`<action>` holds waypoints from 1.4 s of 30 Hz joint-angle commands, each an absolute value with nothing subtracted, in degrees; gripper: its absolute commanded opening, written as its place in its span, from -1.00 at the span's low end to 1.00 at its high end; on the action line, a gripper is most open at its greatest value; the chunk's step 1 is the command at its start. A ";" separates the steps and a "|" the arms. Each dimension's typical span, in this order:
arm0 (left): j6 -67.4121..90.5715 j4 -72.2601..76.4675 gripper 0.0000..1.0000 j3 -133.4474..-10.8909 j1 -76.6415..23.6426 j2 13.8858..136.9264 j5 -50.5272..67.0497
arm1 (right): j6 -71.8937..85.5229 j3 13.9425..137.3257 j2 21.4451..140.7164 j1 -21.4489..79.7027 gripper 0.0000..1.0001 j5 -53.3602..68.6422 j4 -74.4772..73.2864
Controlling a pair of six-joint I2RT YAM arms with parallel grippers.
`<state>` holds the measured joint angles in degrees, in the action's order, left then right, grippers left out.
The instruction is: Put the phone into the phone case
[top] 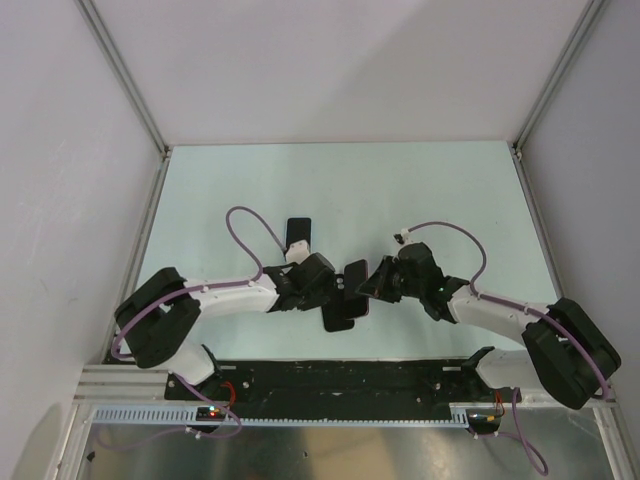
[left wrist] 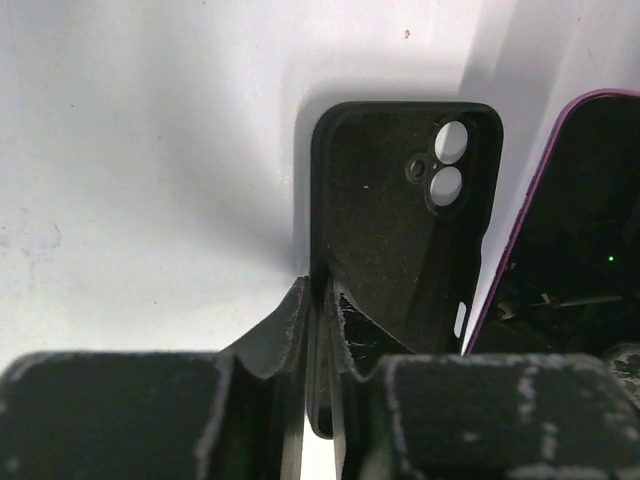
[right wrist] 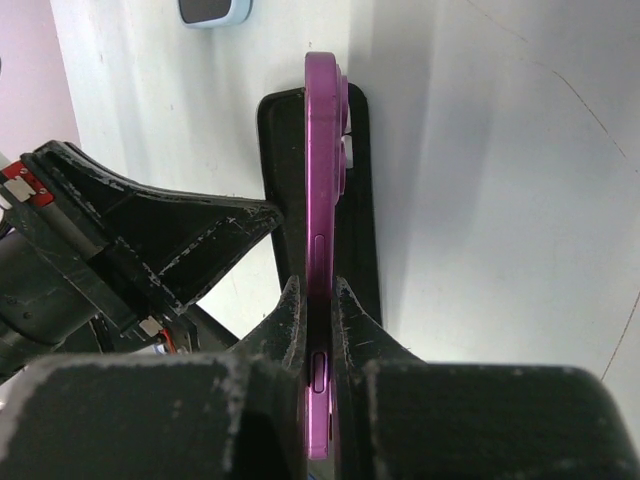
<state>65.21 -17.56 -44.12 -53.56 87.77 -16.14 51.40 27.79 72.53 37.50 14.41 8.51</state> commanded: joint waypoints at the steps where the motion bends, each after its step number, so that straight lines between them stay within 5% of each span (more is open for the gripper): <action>1: 62.89 -16.65 -0.55 -45.19 -53.89 84.97 -18.24 | 52.39 30.94 72.76 38.41 -1.00 13.13 13.06; 8: 59.52 -16.63 -0.09 -43.87 -53.53 81.89 -18.50 | 52.22 30.94 72.26 38.49 -1.00 12.64 13.08; 16: 56.17 -16.75 0.02 -41.46 -51.62 77.51 -17.98 | 52.94 32.79 73.52 40.64 -1.00 11.15 12.28; 28: 54.63 -15.34 -0.77 -39.44 -49.66 80.47 -16.82 | 53.60 36.01 80.45 45.72 -1.00 9.96 12.90; 42: 53.31 -11.20 -0.97 -40.66 -49.80 86.72 -13.01 | 53.87 36.19 86.25 46.84 -1.00 11.34 16.00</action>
<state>54.92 -13.15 -39.55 -49.95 85.23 -14.13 53.34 33.50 84.84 46.44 10.96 11.33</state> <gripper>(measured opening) 0.020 0.071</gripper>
